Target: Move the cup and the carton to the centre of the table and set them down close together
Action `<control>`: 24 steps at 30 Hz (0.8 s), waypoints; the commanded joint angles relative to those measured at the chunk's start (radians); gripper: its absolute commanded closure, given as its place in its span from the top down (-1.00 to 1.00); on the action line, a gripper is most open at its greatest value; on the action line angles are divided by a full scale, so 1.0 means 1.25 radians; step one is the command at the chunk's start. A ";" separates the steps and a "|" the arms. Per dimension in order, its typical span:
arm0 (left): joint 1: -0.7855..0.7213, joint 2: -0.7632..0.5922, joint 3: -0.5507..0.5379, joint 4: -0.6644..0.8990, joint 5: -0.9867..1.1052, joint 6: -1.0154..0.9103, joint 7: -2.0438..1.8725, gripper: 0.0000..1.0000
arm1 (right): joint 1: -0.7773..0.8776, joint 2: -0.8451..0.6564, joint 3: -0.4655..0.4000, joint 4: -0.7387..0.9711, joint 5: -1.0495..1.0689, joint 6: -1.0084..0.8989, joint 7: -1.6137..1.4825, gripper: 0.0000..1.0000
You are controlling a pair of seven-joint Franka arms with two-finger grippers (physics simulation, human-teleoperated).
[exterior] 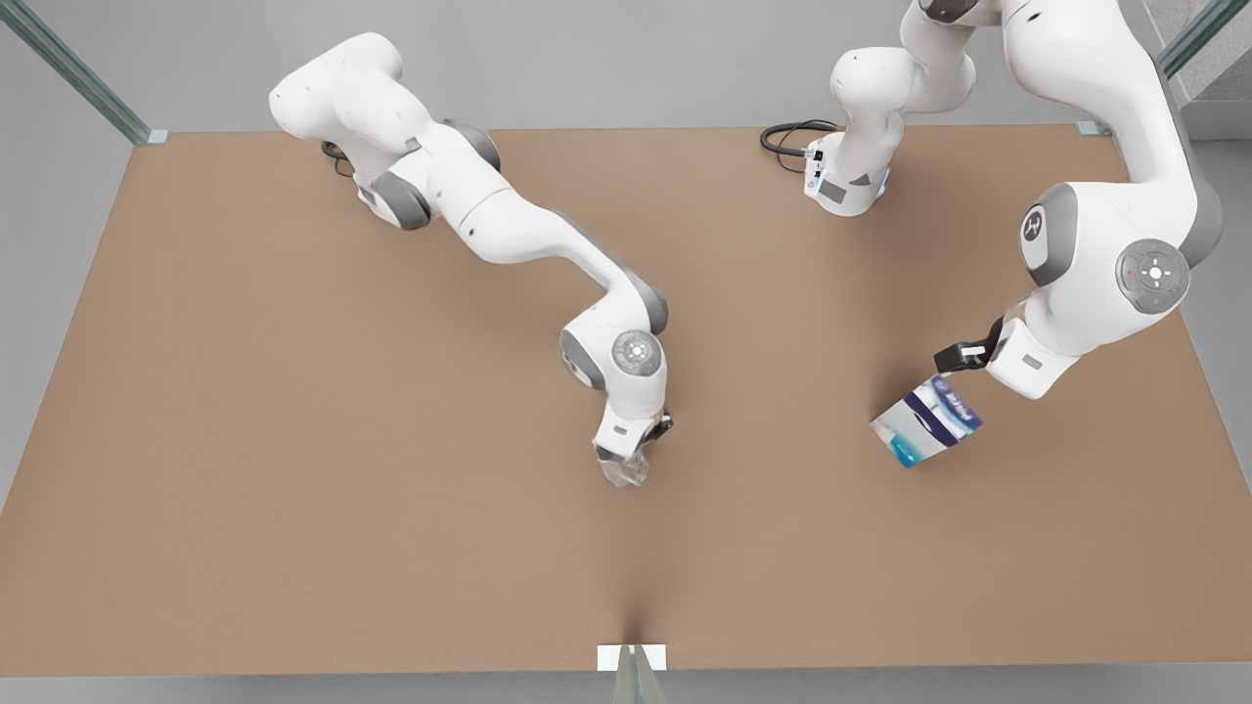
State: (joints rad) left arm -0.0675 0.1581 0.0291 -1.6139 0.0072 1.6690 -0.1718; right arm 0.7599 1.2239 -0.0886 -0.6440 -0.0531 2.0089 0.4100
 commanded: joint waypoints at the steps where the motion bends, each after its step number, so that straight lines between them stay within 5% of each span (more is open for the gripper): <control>1: 0.000 0.000 0.000 0.000 0.000 0.000 0.000 1.00 | 0.001 0.006 -0.004 0.000 -0.003 0.015 -0.003 -0.57; 10: 0.000 -0.001 0.000 0.001 0.000 0.000 -0.006 1.00 | 0.007 0.036 0.002 -0.009 0.009 0.131 -0.006 -0.57; 11: 0.000 -0.001 0.000 0.003 0.000 -0.001 -0.007 1.00 | 0.007 0.035 0.000 -0.008 0.030 0.129 -0.004 0.93; 12: 0.000 -0.001 0.000 0.003 0.000 -0.001 -0.009 1.00 | 0.007 0.033 0.000 -0.008 0.031 0.129 -0.005 1.00; 19: 0.002 -0.036 0.029 -0.060 0.031 0.053 0.007 1.00 | 0.004 -0.023 0.005 0.000 0.087 0.084 -0.009 1.00; 24: 0.002 -0.023 0.065 -0.266 0.007 0.353 -0.119 1.00 | -0.077 -0.143 0.003 0.017 0.147 -0.226 -0.111 1.00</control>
State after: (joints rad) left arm -0.0757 0.1299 0.1212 -1.9588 0.0223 2.1252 -0.3286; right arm 0.6382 1.0241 -0.0846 -0.6236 0.1242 1.6939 0.2703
